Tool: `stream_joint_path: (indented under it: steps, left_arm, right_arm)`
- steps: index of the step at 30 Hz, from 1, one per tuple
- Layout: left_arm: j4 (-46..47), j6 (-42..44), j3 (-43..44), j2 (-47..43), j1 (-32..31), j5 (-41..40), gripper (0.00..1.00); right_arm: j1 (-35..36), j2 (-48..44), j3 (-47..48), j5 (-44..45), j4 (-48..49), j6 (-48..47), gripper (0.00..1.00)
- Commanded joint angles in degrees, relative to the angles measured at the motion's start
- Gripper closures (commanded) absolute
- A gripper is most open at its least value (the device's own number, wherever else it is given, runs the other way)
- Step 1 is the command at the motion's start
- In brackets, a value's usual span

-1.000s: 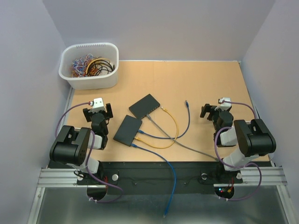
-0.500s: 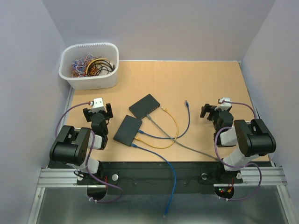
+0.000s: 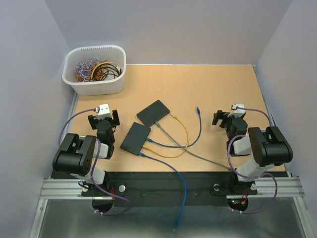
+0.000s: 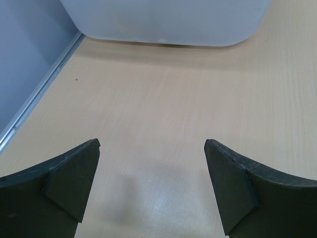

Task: Insert the plug into the switch port

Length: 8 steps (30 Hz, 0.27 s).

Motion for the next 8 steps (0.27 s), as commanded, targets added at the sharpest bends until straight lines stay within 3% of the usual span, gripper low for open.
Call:
stream_joint_path:
  steps: [1,8]
  left_arm:
    - [18.62,-0.12,1.43,-1.67,0.49,-0.55,0.01]
    - [18.62,-0.12,1.43,-1.67,0.49,-0.55,0.01]
  right_arm:
    - [-0.33,0.34,0.72,-0.39,4.23,-0.78,0.0]
    - [-0.33,0.25,0.8,-0.39,4.05,-0.78,0.0]
